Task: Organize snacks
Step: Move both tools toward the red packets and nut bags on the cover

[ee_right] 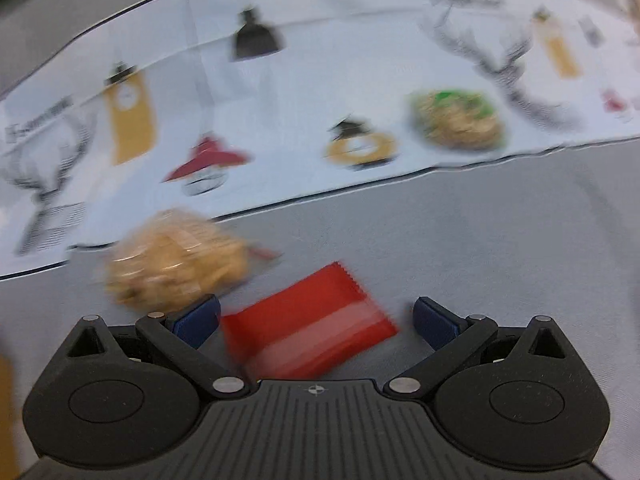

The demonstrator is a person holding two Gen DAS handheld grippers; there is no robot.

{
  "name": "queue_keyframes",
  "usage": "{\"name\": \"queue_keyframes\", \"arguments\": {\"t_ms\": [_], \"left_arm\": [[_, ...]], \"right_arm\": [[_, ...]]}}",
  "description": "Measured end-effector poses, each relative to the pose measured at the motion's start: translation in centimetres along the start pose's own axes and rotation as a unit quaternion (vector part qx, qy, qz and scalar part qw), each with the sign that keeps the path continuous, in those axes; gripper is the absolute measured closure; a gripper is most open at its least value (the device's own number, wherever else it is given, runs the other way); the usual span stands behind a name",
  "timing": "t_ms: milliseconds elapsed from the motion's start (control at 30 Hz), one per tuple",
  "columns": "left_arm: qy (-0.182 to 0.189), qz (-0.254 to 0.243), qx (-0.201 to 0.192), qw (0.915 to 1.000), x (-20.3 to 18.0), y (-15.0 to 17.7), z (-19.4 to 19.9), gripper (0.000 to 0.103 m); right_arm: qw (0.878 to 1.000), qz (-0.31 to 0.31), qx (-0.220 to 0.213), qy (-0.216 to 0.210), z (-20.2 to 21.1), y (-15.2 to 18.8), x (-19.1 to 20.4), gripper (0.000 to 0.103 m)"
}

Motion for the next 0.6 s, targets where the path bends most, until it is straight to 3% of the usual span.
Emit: {"name": "queue_keyframes", "arguments": {"t_ms": [200,300,400,500,600], "left_arm": [[0.057,-0.025,-0.002,0.9981,-6.1,-2.7,-2.7,0.0],[0.105,-0.035,0.026,0.9935,-10.1,-3.5,-5.5,0.0],[0.15,-0.034,0.077,0.9851,-14.6,-3.8,-9.5,0.0],[0.171,-0.028,0.128,0.9765,-18.3,-3.5,-14.3,0.0],[0.156,-0.033,0.141,0.9771,-21.5,-2.9,-18.8,0.0]], "right_arm": [[0.993,-0.085,-0.017,0.085,0.5,1.8,-8.9,0.001],[0.99,-0.086,-0.021,0.114,0.6,2.7,-12.0,0.001],[0.988,-0.09,-0.028,0.123,0.2,2.7,-13.0,0.001],[0.987,-0.081,-0.043,0.13,-0.3,2.8,-13.0,0.001],[0.987,-0.081,-0.051,0.125,-0.7,2.5,-13.3,0.001]]}}
Point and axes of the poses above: each gripper's, at about its wrist camera, not at the fingertips, and z roughly against the way its jaws point, x to its left, y to its underside, the point moved 5 cm from there along -z, roughly the way its jaws point, and after that the axes turned 13 degrees about y, right-handed, at the moved point
